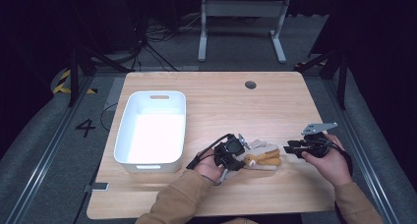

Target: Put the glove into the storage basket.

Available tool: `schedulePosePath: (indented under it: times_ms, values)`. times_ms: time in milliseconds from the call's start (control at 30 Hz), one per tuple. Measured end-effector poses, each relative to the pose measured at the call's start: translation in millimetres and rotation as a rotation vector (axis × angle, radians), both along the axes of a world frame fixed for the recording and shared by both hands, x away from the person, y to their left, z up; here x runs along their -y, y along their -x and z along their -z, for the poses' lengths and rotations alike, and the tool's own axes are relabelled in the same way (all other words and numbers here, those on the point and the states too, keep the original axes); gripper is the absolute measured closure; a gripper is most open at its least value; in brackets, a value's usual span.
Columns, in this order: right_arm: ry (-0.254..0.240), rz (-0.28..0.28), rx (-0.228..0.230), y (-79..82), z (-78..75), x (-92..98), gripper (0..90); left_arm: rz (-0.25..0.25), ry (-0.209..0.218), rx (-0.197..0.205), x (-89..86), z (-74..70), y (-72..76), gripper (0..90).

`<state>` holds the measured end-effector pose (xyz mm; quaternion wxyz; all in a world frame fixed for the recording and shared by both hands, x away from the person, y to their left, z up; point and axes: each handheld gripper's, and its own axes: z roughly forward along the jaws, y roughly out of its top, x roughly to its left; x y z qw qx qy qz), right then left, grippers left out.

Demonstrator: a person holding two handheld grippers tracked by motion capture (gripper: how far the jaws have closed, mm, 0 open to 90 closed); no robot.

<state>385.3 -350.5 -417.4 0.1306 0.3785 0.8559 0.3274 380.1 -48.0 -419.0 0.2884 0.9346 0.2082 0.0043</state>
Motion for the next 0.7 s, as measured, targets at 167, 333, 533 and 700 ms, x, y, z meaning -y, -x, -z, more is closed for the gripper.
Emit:
schedulePosePath:
  times_ms: [167,333,533,700]
  values:
    - [-0.007,0.001,0.001,-1.1,-1.4,0.4,66.7,-0.031,0.022,-0.010,-8.9,-13.6,0.7,71.1]
    - [-0.010,-0.002,0.003,-4.0,-2.3,-0.8,66.7,-0.115,0.065,-0.054,-18.4,-23.7,0.9,71.0]
    - [-0.010,-0.014,-0.002,-8.8,-1.4,-4.5,66.5,-0.158,0.072,-0.046,-28.6,-31.5,3.2,70.9]
    - [-0.011,-0.018,-0.005,-13.4,-0.5,-6.1,66.4,-0.193,0.087,-0.031,-41.7,-42.2,4.5,70.8]
